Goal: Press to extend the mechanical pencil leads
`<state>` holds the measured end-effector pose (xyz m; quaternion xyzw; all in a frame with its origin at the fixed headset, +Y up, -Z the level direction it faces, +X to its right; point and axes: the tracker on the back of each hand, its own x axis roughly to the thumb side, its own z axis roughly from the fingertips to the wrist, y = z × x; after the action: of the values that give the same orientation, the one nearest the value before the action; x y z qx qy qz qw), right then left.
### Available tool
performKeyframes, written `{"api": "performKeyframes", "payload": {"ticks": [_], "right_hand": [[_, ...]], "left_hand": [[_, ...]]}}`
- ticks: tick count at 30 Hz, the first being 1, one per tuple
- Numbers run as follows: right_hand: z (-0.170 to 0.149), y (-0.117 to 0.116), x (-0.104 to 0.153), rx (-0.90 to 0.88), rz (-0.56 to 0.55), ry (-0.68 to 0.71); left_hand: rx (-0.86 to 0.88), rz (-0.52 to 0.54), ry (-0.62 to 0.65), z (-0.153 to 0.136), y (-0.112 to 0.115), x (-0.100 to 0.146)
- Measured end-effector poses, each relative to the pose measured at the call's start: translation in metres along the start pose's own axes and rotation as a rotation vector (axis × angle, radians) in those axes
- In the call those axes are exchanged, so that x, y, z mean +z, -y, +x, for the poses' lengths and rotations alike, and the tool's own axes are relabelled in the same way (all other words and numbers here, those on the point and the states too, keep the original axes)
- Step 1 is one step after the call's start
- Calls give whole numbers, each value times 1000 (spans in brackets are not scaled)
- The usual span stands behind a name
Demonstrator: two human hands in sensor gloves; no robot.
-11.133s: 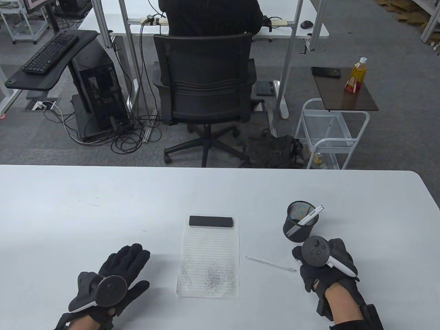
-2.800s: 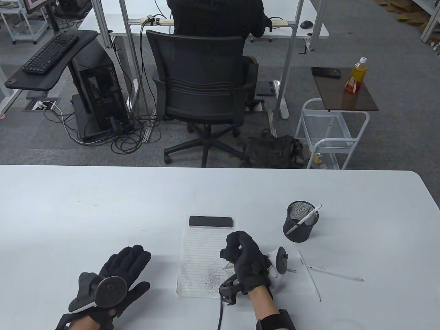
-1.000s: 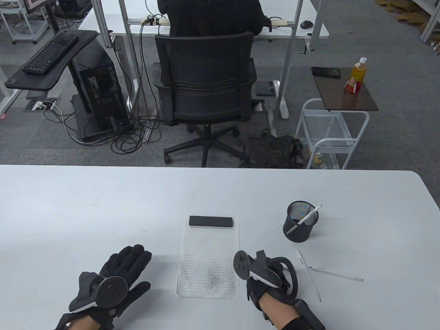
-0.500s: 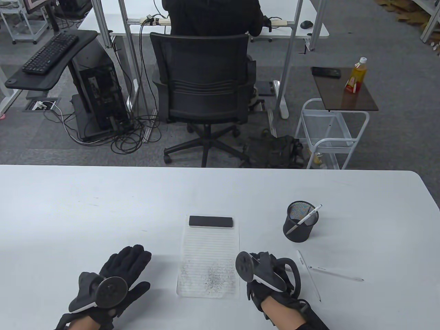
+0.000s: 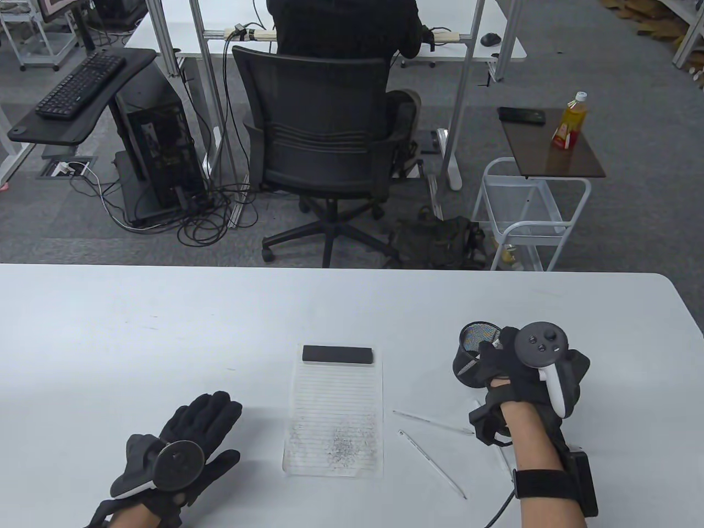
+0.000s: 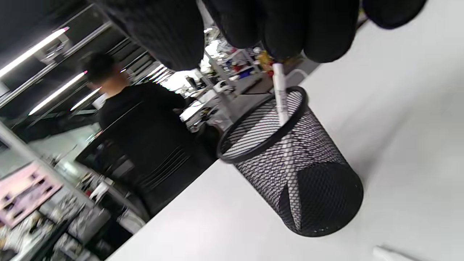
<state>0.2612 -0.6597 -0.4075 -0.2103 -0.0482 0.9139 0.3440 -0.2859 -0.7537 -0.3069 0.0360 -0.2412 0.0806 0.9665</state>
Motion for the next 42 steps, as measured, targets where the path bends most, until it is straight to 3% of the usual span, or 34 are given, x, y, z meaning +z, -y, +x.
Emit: {"api": "performKeyframes", "payload": {"ticks": [8,12,18,25,30,36,42], "right_hand": [[-29,-21,-42,-109,-35,-191],[-45,-33,-59,-312,-3,-278],[-57,-48,-69,-378,1,-318],[-58,-52,-67,-438,-36,-275],[-54,-43,-63,-519,-44,-217],[-43,-13,-49,-653,-89,-94],[-20,28,-19,-804,-138,155]], "left_hand": [[0,8,-8,-2,-1,1],[-1,11,-13,-2,-1,1],[3,4,-18,-3,-1,2],[1,6,-21,-3,-2,2],[1,-5,-16,-3,-1,2],[-1,2,-14,-3,-1,2],[-9,14,-8,-1,-2,3]]}}
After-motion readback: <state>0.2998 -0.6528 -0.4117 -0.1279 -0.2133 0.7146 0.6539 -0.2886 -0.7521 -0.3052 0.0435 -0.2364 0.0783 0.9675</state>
